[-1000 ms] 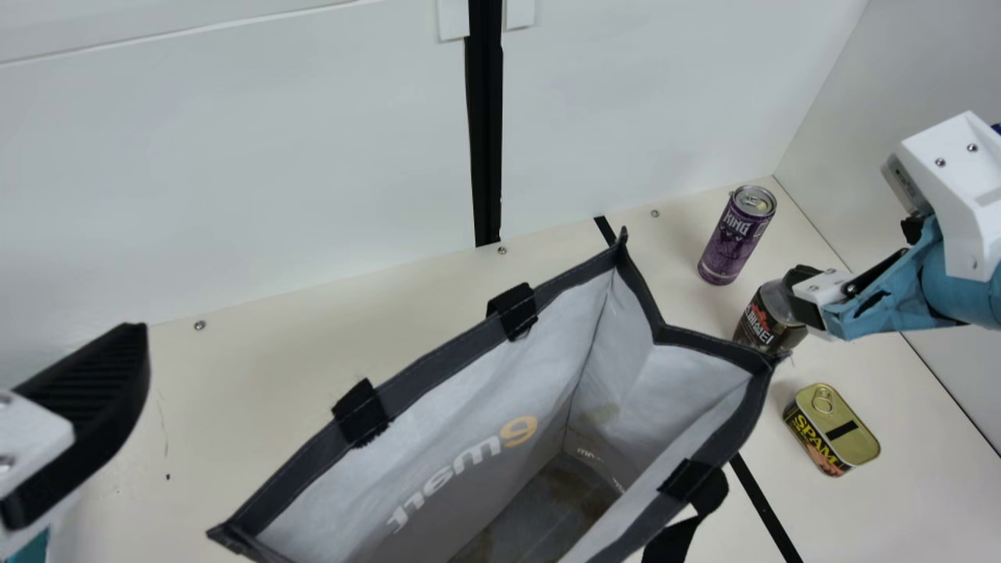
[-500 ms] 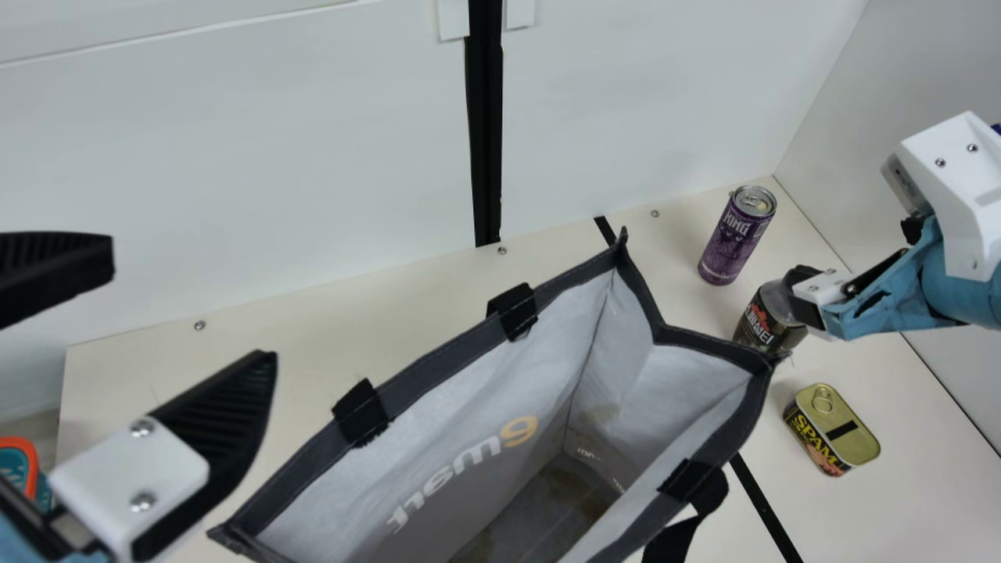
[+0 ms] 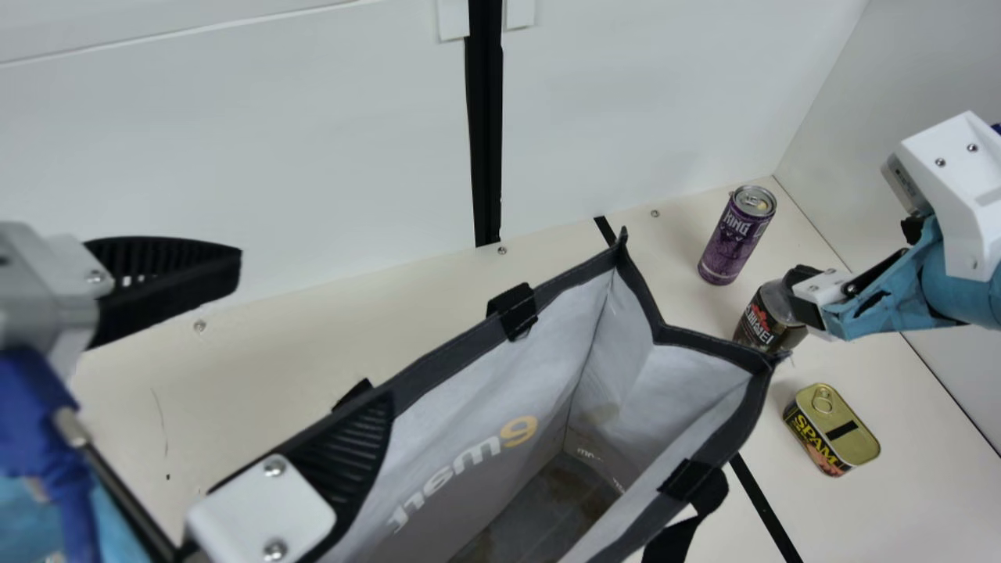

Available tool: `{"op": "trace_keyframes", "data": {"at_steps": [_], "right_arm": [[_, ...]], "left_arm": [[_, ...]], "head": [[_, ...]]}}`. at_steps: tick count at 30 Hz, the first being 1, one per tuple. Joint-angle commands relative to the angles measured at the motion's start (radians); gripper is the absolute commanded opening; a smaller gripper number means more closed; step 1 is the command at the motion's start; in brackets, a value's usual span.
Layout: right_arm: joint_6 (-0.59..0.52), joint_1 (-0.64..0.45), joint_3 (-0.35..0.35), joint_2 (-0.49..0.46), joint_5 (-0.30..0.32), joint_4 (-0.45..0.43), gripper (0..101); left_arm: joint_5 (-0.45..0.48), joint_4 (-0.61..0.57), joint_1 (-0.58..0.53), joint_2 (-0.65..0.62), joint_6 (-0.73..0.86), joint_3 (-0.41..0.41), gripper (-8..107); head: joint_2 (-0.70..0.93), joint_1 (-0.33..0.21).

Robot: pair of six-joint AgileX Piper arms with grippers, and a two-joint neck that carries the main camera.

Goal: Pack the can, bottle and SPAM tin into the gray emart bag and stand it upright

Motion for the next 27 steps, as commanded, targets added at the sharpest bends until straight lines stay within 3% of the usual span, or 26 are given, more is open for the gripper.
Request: {"op": "trace_keyframes", "data": {"at_steps": [1, 27], "right_arm": [[0.0, 0.0, 0.0, 0.0, 0.0, 0.0, 95], [0.0, 0.0, 0.0, 0.0, 0.0, 0.0, 95]], "left_arm": [[0.002, 0.0, -0.008, 0.006, -0.002, -0.002, 90], [0.002, -0.002, -0.026, 0.117, -0.009, 0.026, 90]], "head": [[-0.002, -0.023], [-0.002, -0.023]]}}
